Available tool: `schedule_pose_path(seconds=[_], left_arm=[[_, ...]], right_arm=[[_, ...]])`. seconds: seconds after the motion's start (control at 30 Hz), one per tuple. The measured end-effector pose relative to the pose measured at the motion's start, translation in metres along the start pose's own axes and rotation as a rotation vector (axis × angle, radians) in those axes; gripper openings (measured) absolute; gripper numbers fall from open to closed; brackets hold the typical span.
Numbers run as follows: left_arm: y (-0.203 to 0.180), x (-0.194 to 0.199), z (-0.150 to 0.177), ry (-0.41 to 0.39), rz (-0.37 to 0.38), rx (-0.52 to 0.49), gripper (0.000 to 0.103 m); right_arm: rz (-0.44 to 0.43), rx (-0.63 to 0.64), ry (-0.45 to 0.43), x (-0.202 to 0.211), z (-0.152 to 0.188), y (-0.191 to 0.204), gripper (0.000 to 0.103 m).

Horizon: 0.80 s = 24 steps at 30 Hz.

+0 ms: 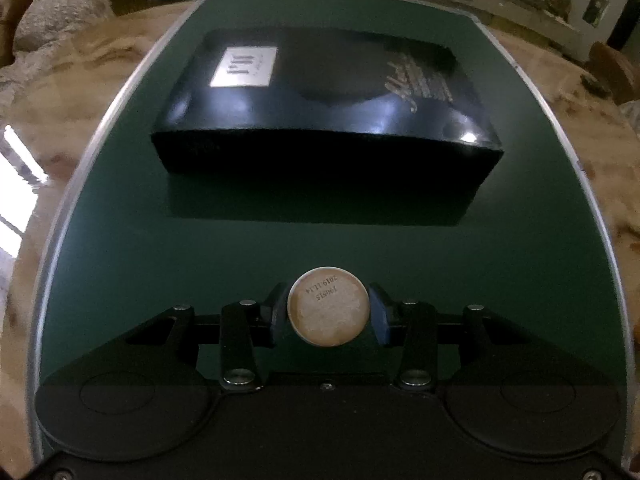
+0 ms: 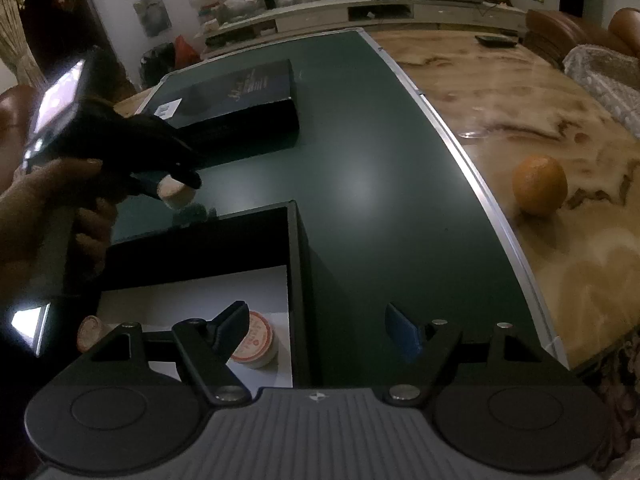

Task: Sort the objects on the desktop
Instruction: 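Lower the cream puck into the tray between the others and open the left gripper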

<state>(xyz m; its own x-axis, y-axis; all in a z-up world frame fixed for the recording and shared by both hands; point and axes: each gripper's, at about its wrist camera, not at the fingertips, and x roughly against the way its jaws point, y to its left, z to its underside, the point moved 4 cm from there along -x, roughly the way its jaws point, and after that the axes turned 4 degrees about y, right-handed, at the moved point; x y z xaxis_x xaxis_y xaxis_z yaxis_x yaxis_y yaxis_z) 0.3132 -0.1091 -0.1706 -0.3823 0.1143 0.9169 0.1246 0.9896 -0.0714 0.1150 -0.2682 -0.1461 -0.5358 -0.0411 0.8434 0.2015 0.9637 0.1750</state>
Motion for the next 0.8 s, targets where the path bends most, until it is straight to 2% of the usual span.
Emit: schedule_pose_path(seconds=[0.17,0.37,0.57,0.8], left_arm=[[0.000,0.041,0.015,-0.027,-0.005,-0.039,0.041],[0.000,0.080,0.060,-0.019,0.003,-0.074,0.041],[-0.002,0.078,0.109,0.034,0.017,-0.067,0.041],[-0.006,0.050,0.126,0.082,0.024,-0.058,0.042]], right_arm=[[-0.008,-0.005,-0.010,0.005,0.001,0.000,0.078],[-0.026,-0.012,-0.022,0.015,0.004,-0.002,0.078],[-0.025,-0.003,-0.025,0.024,0.009,-0.001,0.078],[-0.016,0.000,-0.018,0.029,0.015,0.000,0.078]])
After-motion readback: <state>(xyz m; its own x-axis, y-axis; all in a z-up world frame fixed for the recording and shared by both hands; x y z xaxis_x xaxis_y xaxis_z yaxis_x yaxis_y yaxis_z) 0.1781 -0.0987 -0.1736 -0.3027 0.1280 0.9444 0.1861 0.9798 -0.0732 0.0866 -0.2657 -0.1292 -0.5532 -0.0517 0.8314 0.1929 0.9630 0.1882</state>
